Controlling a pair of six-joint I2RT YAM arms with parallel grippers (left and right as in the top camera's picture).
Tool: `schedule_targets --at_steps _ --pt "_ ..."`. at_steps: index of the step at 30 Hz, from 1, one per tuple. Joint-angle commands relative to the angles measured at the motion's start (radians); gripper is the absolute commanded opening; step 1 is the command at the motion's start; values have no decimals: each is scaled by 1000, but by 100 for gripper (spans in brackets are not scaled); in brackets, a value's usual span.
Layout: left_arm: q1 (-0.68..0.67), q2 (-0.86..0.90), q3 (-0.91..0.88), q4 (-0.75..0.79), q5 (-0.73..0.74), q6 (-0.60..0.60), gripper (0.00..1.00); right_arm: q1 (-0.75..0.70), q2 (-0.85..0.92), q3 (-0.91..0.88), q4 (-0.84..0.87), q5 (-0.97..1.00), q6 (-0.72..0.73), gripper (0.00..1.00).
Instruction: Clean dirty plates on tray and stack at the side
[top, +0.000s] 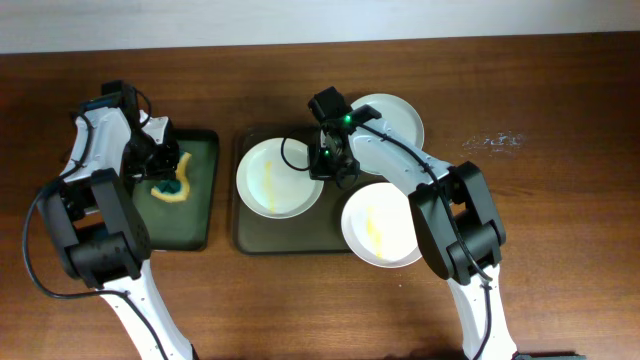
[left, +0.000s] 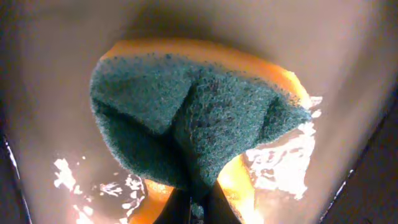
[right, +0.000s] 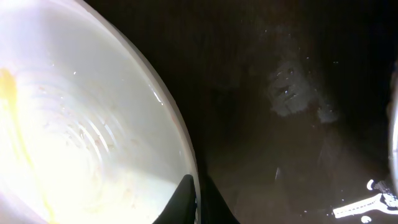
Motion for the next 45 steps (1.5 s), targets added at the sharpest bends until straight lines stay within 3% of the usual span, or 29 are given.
schedule_targets --at_steps 1,2,3,7,10,15,24,29,33,34,37,38,42,45 --pt "-4 35 76 -43 51 -23 0 4 14 -34 -16 31 -1 15" --pt "-5 25 136 -84 61 -23 0 4 14 -33 -16 31 0 14" --pt "-7 14 198 -128 70 -23 0 4 14 -33 -15 30 0 4" --pt "-36 -5 396 -290 158 16 0 -5 14 -33 -16 18 1 4" --pt "-92 -4 408 -333 265 57 0 -47 14 -33 -16 -97 0 4" --pt "-180 -3 403 -319 271 56 0 -56 14 -34 -13 -159 -3 4" --pt "-327 19 193 -79 279 -80 0 -68 14 -34 -12 -206 -3 4" --pt "-447 19 6 10 122 -299 0 -119 14 -34 -13 -220 0 4" --pt "-483 19 -89 16 79 -344 0 -112 14 -34 -9 -232 0 4" --pt "-485 19 -89 10 98 -315 0 -111 14 -34 -8 -232 0 4" --pt "-497 19 -89 -80 371 41 0 -119 14 -34 -6 -232 0 4" --pt "-499 19 -89 -148 376 108 0 -126 14 -34 -6 -232 0 4" --pt "-502 19 -89 -214 388 159 0 -146 14 -34 -6 -238 0 4" --pt "-499 19 -89 -109 421 114 0 -146 14 -34 -13 -254 0 4"
